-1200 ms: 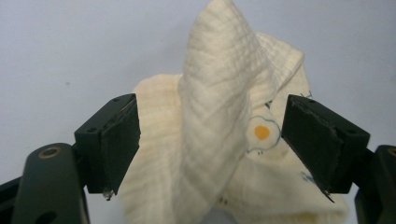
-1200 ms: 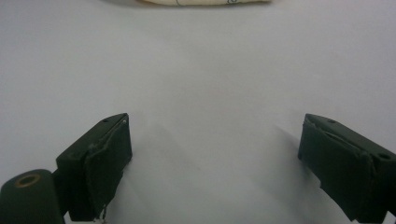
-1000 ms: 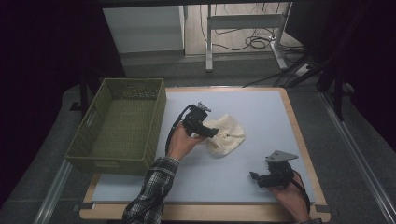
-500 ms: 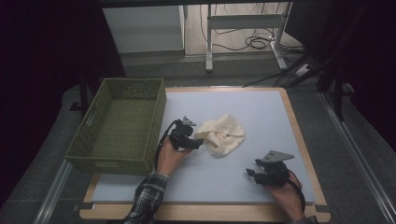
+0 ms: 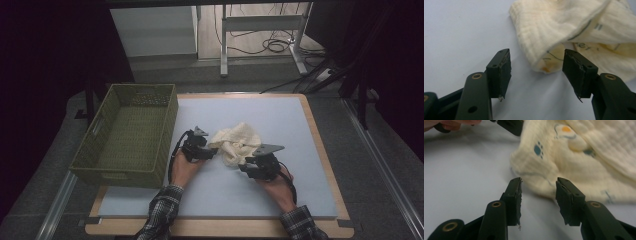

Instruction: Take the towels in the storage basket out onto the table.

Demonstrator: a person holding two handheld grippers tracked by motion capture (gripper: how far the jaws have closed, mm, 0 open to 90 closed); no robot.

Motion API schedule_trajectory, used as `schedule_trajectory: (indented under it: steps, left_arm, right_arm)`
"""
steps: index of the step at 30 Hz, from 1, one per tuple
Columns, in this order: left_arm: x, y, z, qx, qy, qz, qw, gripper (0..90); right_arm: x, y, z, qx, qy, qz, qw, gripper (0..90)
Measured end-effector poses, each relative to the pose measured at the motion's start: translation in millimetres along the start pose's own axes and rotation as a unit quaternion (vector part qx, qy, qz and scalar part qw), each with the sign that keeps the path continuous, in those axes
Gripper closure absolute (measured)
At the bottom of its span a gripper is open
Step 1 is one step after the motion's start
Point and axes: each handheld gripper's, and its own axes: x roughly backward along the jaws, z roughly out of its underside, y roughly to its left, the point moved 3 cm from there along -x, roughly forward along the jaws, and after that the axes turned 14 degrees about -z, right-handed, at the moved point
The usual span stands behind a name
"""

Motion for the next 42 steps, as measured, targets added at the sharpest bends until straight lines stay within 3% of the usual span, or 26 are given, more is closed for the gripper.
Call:
schedule_trajectory:
  steps: [2,3,4,5,6,7,10,14,15,18,22,23,26,28,35,38,39,40,42]
  left_arm:
    - [-1.8,0.2,-0.2,0.001,0.0,0.0,1.0,44.0]
    - [-3.7,0.1,-0.5,0.005,-0.005,0.0,1.0,49.1]
    - [-3.7,0.1,-0.5,0.005,-0.005,0.0,1.0,58.2]
    - [-3.9,-0.9,-0.8,0.01,-0.006,0.01,0.9999,66.8]
    - [-3.9,-0.9,-0.8,0.01,-0.006,0.01,0.9999,75.4]
    - [-2.2,-2.9,-0.8,0.001,-0.009,0.021,0.9997,81.7]
    - [3.3,-4.8,-1.5,-0.002,-0.013,0.029,0.9995,87.1]
    - [23.0,-3.6,-6.1,0.002,-0.03,0.035,0.9989,87.2]
    - [32.7,-0.9,-10.1,0.003,-0.037,0.032,0.9988,87.0]
    - [39.7,5.4,-18.1,0.009,-0.035,0.018,0.9992,86.2]
    - [32.9,12.9,-23.0,0.018,-0.012,-0.004,0.9998,83.9]
    - [21.6,19.2,-23.7,0.018,0.006,-0.025,0.9995,83.5]
    - [2.4,27.9,-20.4,0.039,0.027,-0.035,0.9983,71.0]
    - [-0.4,28.7,-17.3,0.047,0.023,-0.031,0.9981,64.0]
    - [10.1,26.5,-5.5,0.057,0.008,-0.032,0.9978,46.9]
    - [15.6,24.6,1.1,0.056,0.009,-0.028,0.998,43.2]
    - [15.6,24.6,1.1,0.056,0.009,-0.028,0.998,43.2]
    - [18.5,24.3,5.2,0.056,0.009,-0.023,0.9981,43.2]
    - [20.1,24.1,8.3,0.059,0.006,-0.015,0.9981,43.3]
  right_arm:
    - [-8.1,-0.7,-4.0,0.011,0.01,0.005,0.9999,58.4]
    - [-12.0,-1.1,-5.5,0.015,0.018,0.009,0.9997,64.2]
    - [-12.0,-1.1,-5.5,0.015,0.018,0.009,0.9997,64.2]
    - [-16.6,-1.3,-7.6,0.022,0.026,0.019,0.9992,78.5]
    - [-16.6,-1.3,-7.6,0.022,0.026,0.019,0.9992,78.5]
    - [-14.7,-0.9,-9.4,0.023,0.026,0.012,0.9993,86.5]
    - [-9.0,0.6,-10.5,0.027,0.027,0.013,0.9992,87.4]
    - [20.8,4.0,-15.2,0.042,0.026,0.023,0.9985,87.4]
    - [39.5,0.9,-18.5,0.044,0.024,0.037,0.998,87.4]
    - [62.8,-13.4,-24.0,0.032,0.023,0.058,0.9975,87.4]
    - [73.3,-41.9,-24.0,0.011,0.032,0.089,0.9955,86.5]
    - [72.5,-52.9,-21.2,0.0,0.036,0.097,0.9946,85.8]
    - [66.9,-74.2,-10.8,-0.04,0.04,0.097,0.9937,76.2]
    - [65.5,-79.6,-3.1,-0.057,0.035,0.089,0.9938,73.5]
    - [80.9,-59.6,10.0,-0.054,0.024,0.067,0.996,69.8]
    - [87.1,-42.3,13.0,-0.043,0.024,0.053,0.9974,69.8]
    - [87.1,-42.3,13.0,-0.043,0.024,0.053,0.9974,69.8]
    - [89.6,-29.3,13.8,-0.032,0.023,0.039,0.9984,69.8]
    - [87.9,-19.3,12.3,-0.029,0.024,0.023,0.999,69.8]
